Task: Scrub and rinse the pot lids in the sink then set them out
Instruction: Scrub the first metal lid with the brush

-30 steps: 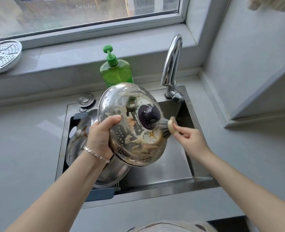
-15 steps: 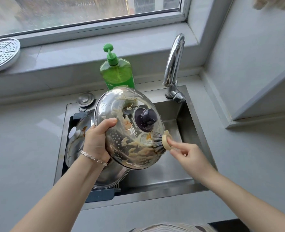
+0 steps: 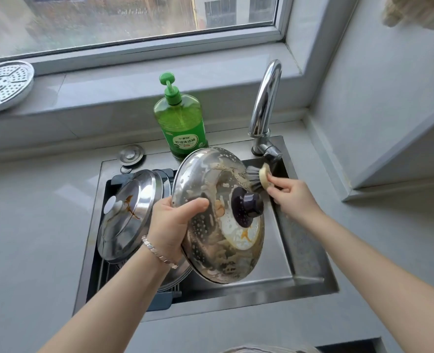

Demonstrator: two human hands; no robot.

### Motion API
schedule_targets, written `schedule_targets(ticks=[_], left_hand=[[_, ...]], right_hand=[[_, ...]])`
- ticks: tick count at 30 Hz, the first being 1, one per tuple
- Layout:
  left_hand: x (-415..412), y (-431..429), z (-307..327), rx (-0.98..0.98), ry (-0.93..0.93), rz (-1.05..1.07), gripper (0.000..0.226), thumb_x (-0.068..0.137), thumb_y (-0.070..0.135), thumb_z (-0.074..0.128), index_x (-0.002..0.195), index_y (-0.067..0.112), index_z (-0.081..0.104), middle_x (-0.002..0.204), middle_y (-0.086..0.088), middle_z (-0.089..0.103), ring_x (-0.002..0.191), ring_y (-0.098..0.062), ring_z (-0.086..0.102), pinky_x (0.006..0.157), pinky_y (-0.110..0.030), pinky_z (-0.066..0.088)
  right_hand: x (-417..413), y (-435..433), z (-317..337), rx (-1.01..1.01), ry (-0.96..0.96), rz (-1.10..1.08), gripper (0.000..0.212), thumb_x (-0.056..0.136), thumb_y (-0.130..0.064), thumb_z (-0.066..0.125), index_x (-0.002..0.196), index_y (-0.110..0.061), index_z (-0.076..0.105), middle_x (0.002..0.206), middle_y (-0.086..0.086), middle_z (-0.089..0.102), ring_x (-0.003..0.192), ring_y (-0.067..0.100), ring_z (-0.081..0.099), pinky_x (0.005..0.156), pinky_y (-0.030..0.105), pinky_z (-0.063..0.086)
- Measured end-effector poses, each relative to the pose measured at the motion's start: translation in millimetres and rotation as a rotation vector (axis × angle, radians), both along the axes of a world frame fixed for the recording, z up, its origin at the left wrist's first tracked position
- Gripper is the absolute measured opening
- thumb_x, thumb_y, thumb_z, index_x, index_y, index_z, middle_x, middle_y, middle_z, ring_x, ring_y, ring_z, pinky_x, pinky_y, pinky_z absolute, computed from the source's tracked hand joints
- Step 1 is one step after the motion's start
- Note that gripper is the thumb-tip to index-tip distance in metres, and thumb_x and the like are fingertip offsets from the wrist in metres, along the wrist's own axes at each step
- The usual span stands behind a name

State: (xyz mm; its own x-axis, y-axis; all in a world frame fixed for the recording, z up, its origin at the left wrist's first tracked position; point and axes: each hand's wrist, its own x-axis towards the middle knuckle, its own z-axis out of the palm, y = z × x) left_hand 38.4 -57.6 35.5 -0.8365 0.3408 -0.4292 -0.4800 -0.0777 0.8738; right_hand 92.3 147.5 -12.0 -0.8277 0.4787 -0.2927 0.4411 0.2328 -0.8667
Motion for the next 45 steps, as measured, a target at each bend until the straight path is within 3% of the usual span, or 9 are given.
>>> schedule_targets(ticks=[6, 13, 19, 24, 27, 32, 36, 39, 45], left_hand=[[-4, -7, 2, -0.003, 0.0, 0.017, 0.026, 0.056, 0.004, 0.066, 0.082, 0.001, 0.064, 0.063, -0.01, 0.069, 0.054, -0.022, 0.067, 0.051, -0.031, 0.056], [-2, -12, 8, -0.009, -0.02, -0.14, 0.023, 0.058, 0.002, 0.064, 0.081, -0.001, 0.064, 0.064, -0.012, 0.069, 0.055, -0.024, 0.067, 0.05, -0.03, 0.054], [-6, -7, 9, -0.144, -0.048, 0.13, 0.011, 0.075, -0.007, 0.065, 0.075, 0.003, 0.06, 0.055, -0.007, 0.065, 0.048, -0.02, 0.063, 0.054, -0.034, 0.056], [-3, 5, 9, -0.129, -0.073, 0.195, 0.011, 0.077, -0.007, 0.064, 0.075, 0.003, 0.059, 0.052, -0.006, 0.064, 0.046, -0.02, 0.063, 0.052, -0.033, 0.056], [3, 12, 8, -0.178, 0.0, 0.13, 0.014, 0.076, -0.008, 0.065, 0.068, 0.003, 0.061, 0.05, -0.006, 0.063, 0.047, -0.02, 0.063, 0.046, -0.028, 0.055], [7, 10, 3, -0.266, 0.123, 0.048, 0.014, 0.073, -0.007, 0.069, 0.067, 0.006, 0.067, 0.062, -0.012, 0.066, 0.062, -0.027, 0.064, 0.062, -0.038, 0.057], [14, 11, 0, -0.276, 0.125, 0.044, 0.021, 0.072, -0.009, 0.069, 0.059, 0.007, 0.066, 0.055, -0.007, 0.066, 0.054, -0.021, 0.064, 0.054, -0.031, 0.056], [18, 15, -2, -0.302, 0.137, 0.041, 0.022, 0.072, -0.009, 0.069, 0.058, 0.008, 0.065, 0.05, -0.004, 0.063, 0.048, -0.016, 0.061, 0.047, -0.024, 0.054], [12, 4, 4, -0.197, 0.099, 0.073, 0.019, 0.075, -0.012, 0.065, 0.064, 0.004, 0.064, 0.05, -0.003, 0.065, 0.046, -0.015, 0.063, 0.045, -0.025, 0.054]], right_hand=[[14, -13, -5, -0.01, -0.014, 0.068, 0.039, 0.092, -0.008, 0.053, 0.13, -0.013, 0.051, 0.032, -0.017, 0.038, 0.037, 0.001, 0.036, 0.044, 0.009, 0.028], [-5, 24, -19, -0.251, -0.159, -0.141, 0.039, 0.094, -0.012, 0.052, 0.131, -0.02, 0.052, 0.061, 0.001, 0.041, 0.047, 0.01, 0.029, 0.033, 0.014, 0.023], [31, 16, -22, -0.11, -0.25, 0.08, 0.036, 0.091, -0.012, 0.055, 0.123, -0.028, 0.058, 0.054, -0.002, 0.039, 0.044, 0.01, 0.027, 0.037, 0.016, 0.022], [40, -17, 14, 0.047, 0.126, 0.108, 0.035, 0.089, -0.014, 0.059, 0.122, -0.028, 0.058, 0.088, -0.012, 0.067, 0.079, 0.004, 0.06, 0.073, 0.012, 0.045], [33, -32, 20, 0.222, 0.122, 0.196, 0.036, 0.091, -0.012, 0.056, 0.124, -0.026, 0.058, 0.113, -0.001, 0.068, 0.106, 0.015, 0.062, 0.093, 0.028, 0.048], [17, -17, 21, 0.231, -0.096, 0.228, 0.036, 0.094, -0.018, 0.05, 0.128, -0.029, 0.056, 0.066, -0.02, 0.052, 0.064, 0.001, 0.049, 0.06, 0.003, 0.036], [38, -29, 21, 0.323, -0.081, 0.308, 0.035, 0.094, -0.022, 0.049, 0.126, -0.036, 0.056, 0.11, -0.002, 0.069, 0.1, 0.019, 0.062, 0.084, 0.03, 0.049], [28, -25, 18, 0.371, -0.154, 0.328, 0.034, 0.095, -0.025, 0.047, 0.126, -0.037, 0.056, 0.106, -0.002, 0.069, 0.094, 0.019, 0.062, 0.081, 0.029, 0.049], [25, -6, 11, -0.216, -0.231, 0.155, 0.032, 0.093, -0.017, 0.052, 0.121, -0.031, 0.058, 0.061, -0.003, 0.044, 0.044, 0.007, 0.028, 0.039, 0.015, 0.024]])
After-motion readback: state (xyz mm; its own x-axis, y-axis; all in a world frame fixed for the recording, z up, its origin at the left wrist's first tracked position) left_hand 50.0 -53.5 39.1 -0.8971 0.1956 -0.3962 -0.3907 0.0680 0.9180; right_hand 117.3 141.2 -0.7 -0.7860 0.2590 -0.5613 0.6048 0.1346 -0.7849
